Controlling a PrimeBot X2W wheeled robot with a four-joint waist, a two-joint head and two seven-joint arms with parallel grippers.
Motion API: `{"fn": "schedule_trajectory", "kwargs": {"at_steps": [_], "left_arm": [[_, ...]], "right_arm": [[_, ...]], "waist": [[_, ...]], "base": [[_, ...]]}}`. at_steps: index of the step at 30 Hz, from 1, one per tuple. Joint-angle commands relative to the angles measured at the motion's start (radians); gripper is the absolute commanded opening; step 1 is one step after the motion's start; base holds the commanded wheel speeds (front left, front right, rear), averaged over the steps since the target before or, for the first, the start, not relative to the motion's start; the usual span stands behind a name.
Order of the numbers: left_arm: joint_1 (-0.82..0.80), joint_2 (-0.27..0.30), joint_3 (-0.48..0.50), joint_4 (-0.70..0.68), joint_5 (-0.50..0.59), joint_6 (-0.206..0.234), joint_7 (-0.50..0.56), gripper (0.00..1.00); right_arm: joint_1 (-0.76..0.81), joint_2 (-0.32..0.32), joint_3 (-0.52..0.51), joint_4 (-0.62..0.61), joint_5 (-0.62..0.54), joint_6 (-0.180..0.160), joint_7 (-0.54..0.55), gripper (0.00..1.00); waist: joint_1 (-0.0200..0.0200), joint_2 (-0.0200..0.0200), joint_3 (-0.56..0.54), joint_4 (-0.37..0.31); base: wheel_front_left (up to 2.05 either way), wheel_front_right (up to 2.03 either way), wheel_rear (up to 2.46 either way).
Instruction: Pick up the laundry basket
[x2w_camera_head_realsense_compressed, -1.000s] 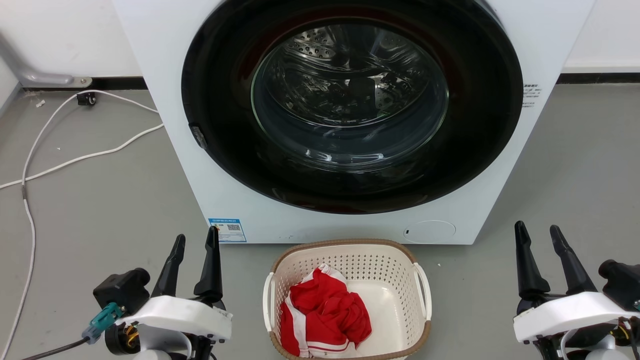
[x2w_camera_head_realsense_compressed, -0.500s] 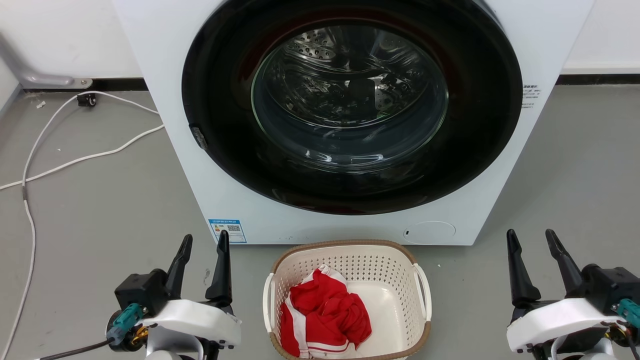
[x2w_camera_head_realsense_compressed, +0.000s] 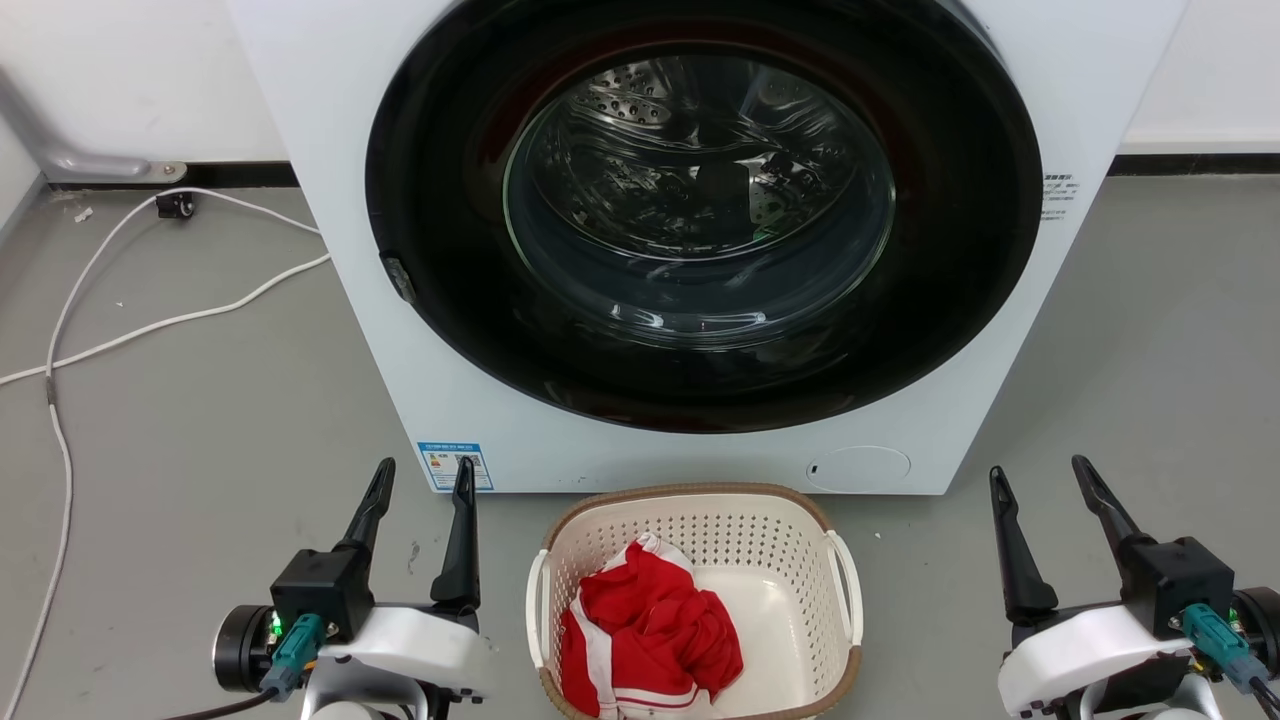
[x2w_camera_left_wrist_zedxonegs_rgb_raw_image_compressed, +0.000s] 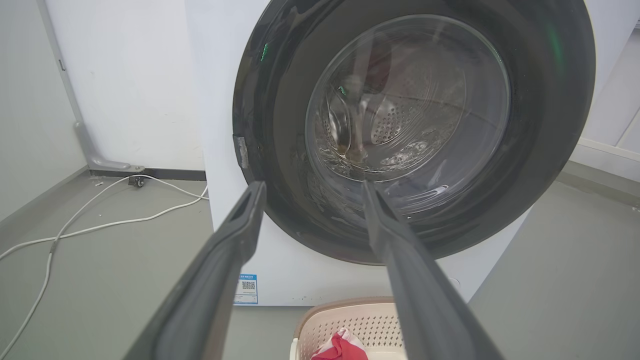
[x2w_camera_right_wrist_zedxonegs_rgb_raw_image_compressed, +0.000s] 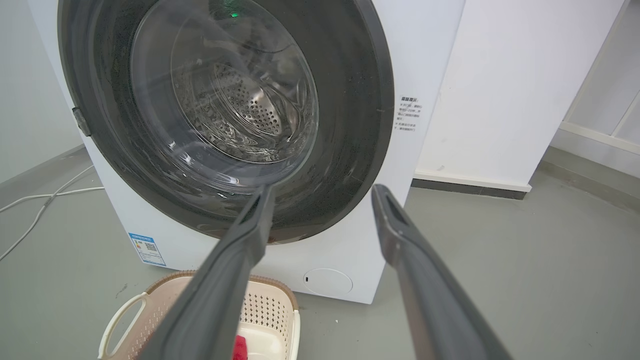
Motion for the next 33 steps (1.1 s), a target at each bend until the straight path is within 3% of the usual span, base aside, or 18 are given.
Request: {"fn": "schedule_trajectory", "kwargs": {"at_steps": [1,17,33], "left_arm": [[0.010,0.001,0.000,-0.005,0.021,0.006,-0.008,1.00],[0.013,-0.002,0.008,0.010,0.112,0.017,-0.036,1.00],[0.010,-0.004,0.016,0.025,0.098,0.016,-0.035,1.00]], "right_arm": [[0.012,0.004,-0.001,-0.010,-0.028,0.000,-0.007,1.00],[0.023,0.006,-0.015,-0.003,-0.062,0.000,-0.032,1.00],[0.020,0.006,-0.023,0.008,-0.017,0.000,-0.029,1.00]], "waist": [[0.0000,-0.0001,-0.001,0.000],[0.0000,-0.0001,-0.002,-0.006],[0.0000,-0.0001,0.000,-0.010]], "base": [[0.00,0.00,0.00],[0.00,0.00,0.00],[0.00,0.00,0.00]]}}
